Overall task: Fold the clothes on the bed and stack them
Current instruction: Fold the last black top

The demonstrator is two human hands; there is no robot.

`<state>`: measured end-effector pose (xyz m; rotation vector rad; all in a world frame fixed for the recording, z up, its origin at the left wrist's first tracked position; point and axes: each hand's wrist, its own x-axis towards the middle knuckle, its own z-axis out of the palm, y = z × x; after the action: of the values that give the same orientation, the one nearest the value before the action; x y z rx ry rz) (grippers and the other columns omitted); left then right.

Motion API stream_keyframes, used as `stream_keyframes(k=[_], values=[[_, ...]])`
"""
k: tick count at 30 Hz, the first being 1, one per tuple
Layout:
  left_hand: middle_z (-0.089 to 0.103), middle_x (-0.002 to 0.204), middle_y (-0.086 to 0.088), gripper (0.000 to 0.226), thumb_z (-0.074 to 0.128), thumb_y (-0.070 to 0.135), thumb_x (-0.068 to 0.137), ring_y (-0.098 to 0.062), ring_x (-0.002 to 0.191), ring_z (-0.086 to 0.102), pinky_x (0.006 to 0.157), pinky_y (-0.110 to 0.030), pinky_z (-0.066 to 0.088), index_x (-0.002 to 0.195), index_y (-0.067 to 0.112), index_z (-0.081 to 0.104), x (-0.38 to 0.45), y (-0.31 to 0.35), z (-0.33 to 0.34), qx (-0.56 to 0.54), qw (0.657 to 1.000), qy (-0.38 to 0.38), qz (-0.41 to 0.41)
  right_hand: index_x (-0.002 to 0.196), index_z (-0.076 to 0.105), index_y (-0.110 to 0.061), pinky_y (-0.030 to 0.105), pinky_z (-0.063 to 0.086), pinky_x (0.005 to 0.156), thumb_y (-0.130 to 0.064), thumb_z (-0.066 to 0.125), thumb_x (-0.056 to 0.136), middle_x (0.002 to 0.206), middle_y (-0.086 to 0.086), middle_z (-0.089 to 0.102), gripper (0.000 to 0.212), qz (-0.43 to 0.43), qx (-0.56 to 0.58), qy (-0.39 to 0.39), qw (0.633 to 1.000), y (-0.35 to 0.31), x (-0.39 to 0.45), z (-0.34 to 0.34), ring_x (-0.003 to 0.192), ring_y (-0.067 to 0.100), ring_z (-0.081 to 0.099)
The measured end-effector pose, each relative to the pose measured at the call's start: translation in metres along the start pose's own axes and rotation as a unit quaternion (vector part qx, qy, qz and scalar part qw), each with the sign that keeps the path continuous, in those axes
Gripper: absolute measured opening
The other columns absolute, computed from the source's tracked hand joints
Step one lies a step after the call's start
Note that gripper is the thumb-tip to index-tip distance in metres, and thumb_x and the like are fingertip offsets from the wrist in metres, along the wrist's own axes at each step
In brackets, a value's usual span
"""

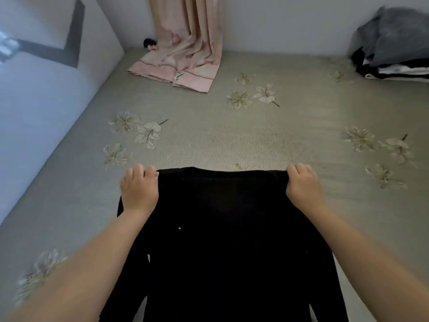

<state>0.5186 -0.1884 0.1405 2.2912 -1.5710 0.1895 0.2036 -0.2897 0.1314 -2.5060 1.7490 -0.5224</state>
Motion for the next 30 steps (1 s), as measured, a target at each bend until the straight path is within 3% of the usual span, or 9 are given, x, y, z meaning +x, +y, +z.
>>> stream_keyframes(k=[6, 11, 13, 15, 17, 19, 23, 26, 30], values=[[0.051, 0.063, -0.024, 0.032, 0.038, 0.016, 0.08, -0.04, 0.059, 0.053, 0.049, -0.044, 0.042, 0.066, -0.006, 0.058, 0.043, -0.022, 0.106, 0.034, 0.996, -0.021, 0.074, 0.055, 0.051, 0.003, 0.032, 0.035, 0.043, 0.013, 0.046, 0.052, 0.052, 0.017, 0.047, 0.011, -0.037, -0.043, -0.005, 0.998, 0.023, 0.038, 0.099, 0.046, 0.03, 0.046], [0.05, 0.085, -0.028, 0.013, 0.051, 0.003, 0.09, -0.042, 0.083, 0.045, 0.065, -0.043, 0.026, 0.087, -0.007, 0.058, 0.081, -0.043, 0.195, 0.046, 0.996, -0.078, 0.022, 0.061, 0.053, 0.007, 0.036, 0.04, 0.046, 0.011, 0.047, 0.056, 0.058, 0.023, 0.052, 0.009, -0.048, -0.063, -0.018, 0.997, 0.034, 0.082, 0.165, 0.052, 0.035, 0.051], [0.048, 0.099, -0.027, 0.016, 0.045, 0.008, 0.093, -0.039, 0.094, 0.04, 0.073, -0.043, 0.025, 0.099, -0.004, 0.055, 0.096, -0.048, 0.223, 0.071, 0.992, -0.103, -0.011, 0.072, 0.056, 0.01, 0.04, 0.04, 0.054, 0.012, 0.043, 0.062, 0.068, 0.026, 0.054, 0.017, -0.016, -0.085, -0.017, 0.996, 0.035, 0.1, 0.192, 0.063, 0.038, 0.053], [0.043, 0.117, -0.024, 0.023, 0.042, 0.006, 0.092, -0.038, 0.109, 0.035, 0.09, -0.044, 0.025, 0.113, 0.0, 0.049, 0.102, -0.05, 0.248, 0.074, 0.989, -0.126, -0.039, 0.107, 0.052, 0.008, 0.042, 0.036, 0.072, 0.008, 0.04, 0.076, 0.098, 0.027, 0.052, 0.033, 0.046, -0.142, -0.065, 0.987, 0.028, 0.11, 0.217, 0.092, 0.038, 0.049], [0.033, 0.137, -0.021, 0.036, 0.04, 0.008, 0.093, -0.037, 0.128, 0.023, 0.105, -0.044, 0.014, 0.128, 0.003, 0.041, 0.096, -0.047, 0.267, 0.044, 0.989, -0.137, -0.038, 0.137, 0.028, -0.002, 0.044, 0.03, 0.093, -0.002, 0.04, 0.085, 0.134, 0.023, 0.034, 0.053, 0.095, -0.157, -0.135, 0.974, 0.017, 0.108, 0.237, 0.124, 0.035, 0.031], [0.029, 0.145, -0.021, 0.044, 0.041, 0.009, 0.093, -0.037, 0.137, 0.015, 0.11, -0.047, 0.009, 0.136, 0.0, 0.034, 0.08, -0.036, 0.274, 0.002, 0.991, -0.131, 0.0, 0.144, 0.017, -0.005, 0.047, 0.014, 0.109, -0.007, 0.037, 0.09, 0.151, 0.02, 0.013, 0.057, 0.077, -0.138, -0.168, 0.973, 0.006, 0.091, 0.249, 0.14, 0.034, 0.008], [0.036, 0.141, -0.025, 0.047, 0.043, 0.015, 0.091, -0.041, 0.136, 0.022, 0.108, -0.05, 0.012, 0.132, -0.007, 0.039, 0.029, -0.006, 0.272, -0.088, 0.985, -0.133, 0.067, 0.142, 0.026, -0.002, 0.048, 0.006, 0.113, -0.02, 0.037, 0.096, 0.151, 0.018, 0.019, 0.051, 0.048, -0.079, -0.15, 0.984, 0.004, 0.048, 0.256, 0.141, 0.032, 0.01], [0.02, 0.151, -0.016, 0.06, 0.031, 0.04, 0.094, -0.03, 0.141, 0.01, 0.112, -0.046, 0.004, 0.142, 0.003, 0.026, -0.007, 0.005, 0.278, -0.039, 0.97, -0.23, 0.061, 0.146, 0.012, -0.008, 0.044, -0.002, 0.114, -0.036, 0.027, 0.096, 0.155, 0.009, 0.007, 0.059, 0.079, -0.086, -0.222, 0.968, 0.017, 0.032, 0.263, 0.143, 0.024, 0.0], [0.016, 0.152, -0.015, 0.07, 0.029, 0.048, 0.087, -0.028, 0.142, 0.009, 0.112, -0.045, 0.003, 0.143, 0.006, 0.023, -0.011, 0.006, 0.285, -0.012, 0.972, -0.225, 0.062, 0.146, 0.009, -0.01, 0.042, -0.004, 0.113, -0.042, 0.025, 0.094, 0.156, 0.006, 0.004, 0.063, 0.087, -0.072, -0.212, 0.971, 0.024, 0.035, 0.271, 0.143, 0.022, -0.002]])
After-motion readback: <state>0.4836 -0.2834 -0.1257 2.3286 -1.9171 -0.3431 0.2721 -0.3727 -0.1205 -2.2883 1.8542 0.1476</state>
